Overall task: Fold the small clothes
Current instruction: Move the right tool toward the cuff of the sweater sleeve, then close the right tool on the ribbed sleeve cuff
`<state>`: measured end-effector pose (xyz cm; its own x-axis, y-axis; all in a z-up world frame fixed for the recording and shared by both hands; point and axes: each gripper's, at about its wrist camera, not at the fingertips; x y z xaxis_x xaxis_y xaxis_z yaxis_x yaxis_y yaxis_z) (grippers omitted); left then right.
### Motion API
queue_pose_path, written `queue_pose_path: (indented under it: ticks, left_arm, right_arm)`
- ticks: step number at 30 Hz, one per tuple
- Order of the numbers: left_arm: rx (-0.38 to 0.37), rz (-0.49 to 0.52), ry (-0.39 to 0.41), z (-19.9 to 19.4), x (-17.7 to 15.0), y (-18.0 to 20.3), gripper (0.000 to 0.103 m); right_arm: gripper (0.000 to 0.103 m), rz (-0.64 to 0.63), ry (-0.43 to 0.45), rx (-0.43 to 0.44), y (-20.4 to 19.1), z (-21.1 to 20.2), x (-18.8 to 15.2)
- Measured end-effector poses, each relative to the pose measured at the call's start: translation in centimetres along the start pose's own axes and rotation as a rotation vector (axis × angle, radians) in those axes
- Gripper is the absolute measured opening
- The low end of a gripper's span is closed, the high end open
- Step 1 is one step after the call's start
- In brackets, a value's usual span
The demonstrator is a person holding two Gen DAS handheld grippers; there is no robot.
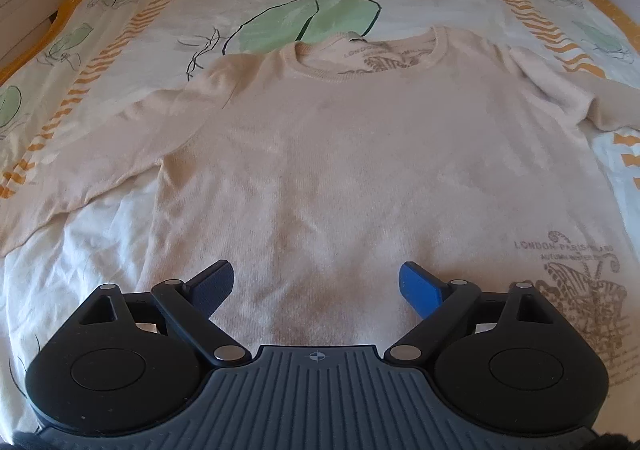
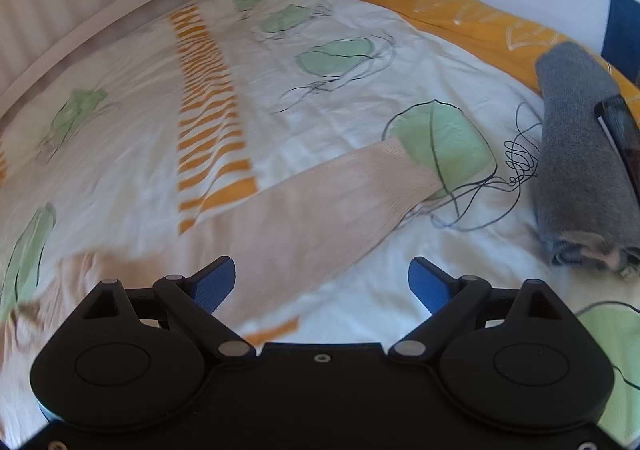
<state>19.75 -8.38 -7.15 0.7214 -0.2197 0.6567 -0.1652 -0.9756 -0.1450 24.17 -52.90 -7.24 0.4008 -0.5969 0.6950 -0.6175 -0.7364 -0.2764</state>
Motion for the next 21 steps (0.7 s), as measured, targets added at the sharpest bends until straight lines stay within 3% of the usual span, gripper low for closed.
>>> queue_pose_path:
  ticks: [5,13,14,16,18,19,21]
  left_arm:
    - [-0.001,0.031,0.007,0.2,0.8,1.2,0.091]
    - [-0.008,0.068,-0.007,1.2,1.1,3.1,0.091]
    - [-0.008,0.071,-0.008,1.2,1.1,3.3,0.091]
    - [-0.011,0.077,-0.007,1.3,1.1,3.7,0.091]
    - [-0.014,0.083,-0.003,1.2,1.1,4.0,0.091]
    - [-0.015,0.087,0.0,1.1,1.1,4.1,0.091]
    - [-0.019,0.09,0.007,1.0,1.2,4.2,0.091]
  right_arm:
    - [0.091,0.129,-0.008,0.023,2.2,2.7,0.9]
    - [0.09,0.036,-0.014,-0.012,1.6,5.4,1.1]
    - [0.086,0.016,-0.011,-0.007,1.4,5.5,1.0]
    - [0.064,-0.002,-0.014,-0.001,1.3,5.6,0.9]
    - [0.052,0.004,-0.011,0.035,1.4,5.4,0.7]
    - [0.034,0.018,-0.015,0.066,1.6,5.4,0.6]
    - [0.016,0.039,-0.023,0.107,1.7,5.2,0.6]
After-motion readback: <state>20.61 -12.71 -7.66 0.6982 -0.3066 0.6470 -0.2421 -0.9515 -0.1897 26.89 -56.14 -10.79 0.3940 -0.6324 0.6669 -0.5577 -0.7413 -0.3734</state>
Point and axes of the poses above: each gripper's, at about its wrist camera, not at the fingertips, and z roughly the way its jaws point, y to its right, x to its top, and after that the axes turned 8 degrees about y, right-handed
